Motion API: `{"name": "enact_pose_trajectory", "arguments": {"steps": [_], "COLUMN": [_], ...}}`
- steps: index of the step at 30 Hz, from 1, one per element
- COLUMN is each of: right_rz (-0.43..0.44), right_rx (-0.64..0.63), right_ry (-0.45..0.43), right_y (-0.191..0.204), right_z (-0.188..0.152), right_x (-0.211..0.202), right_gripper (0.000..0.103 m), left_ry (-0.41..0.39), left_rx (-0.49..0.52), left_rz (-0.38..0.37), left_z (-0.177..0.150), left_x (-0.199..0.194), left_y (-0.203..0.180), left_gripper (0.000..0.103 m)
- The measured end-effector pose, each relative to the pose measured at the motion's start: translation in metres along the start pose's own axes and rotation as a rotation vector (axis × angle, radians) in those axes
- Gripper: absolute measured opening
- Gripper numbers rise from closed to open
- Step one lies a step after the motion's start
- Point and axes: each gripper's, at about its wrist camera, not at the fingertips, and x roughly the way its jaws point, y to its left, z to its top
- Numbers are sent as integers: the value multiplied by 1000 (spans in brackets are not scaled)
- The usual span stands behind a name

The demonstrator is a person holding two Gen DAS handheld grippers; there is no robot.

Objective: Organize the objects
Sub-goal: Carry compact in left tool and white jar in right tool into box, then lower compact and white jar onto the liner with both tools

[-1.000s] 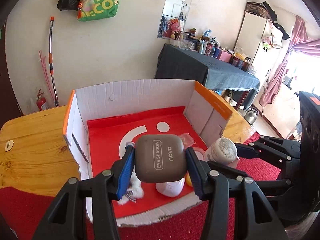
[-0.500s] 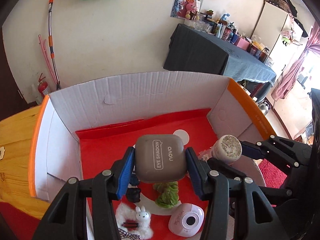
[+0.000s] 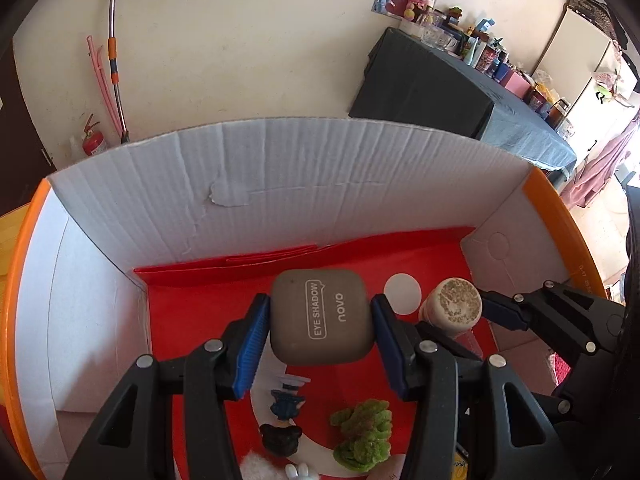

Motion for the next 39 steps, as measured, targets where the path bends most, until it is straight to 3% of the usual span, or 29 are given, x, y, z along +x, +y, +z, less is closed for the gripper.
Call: {"name": "enact_pose_trajectory", "arguments": {"steps": [13, 39], "right_rz": [-13, 9], "right_rx": [-28, -24], "right_ry": [66, 76], "right_y": [2, 7], "right_z": [10, 6], "right_x": [13, 19], "right_gripper": [35, 36], "left_ry": [66, 47], "left_rx": [-73, -9], "left_rz": [-31, 28], "left_z": [1, 1], "left_x": [21, 23], "left_y": [14, 12], "left_gripper": [53, 53]}}
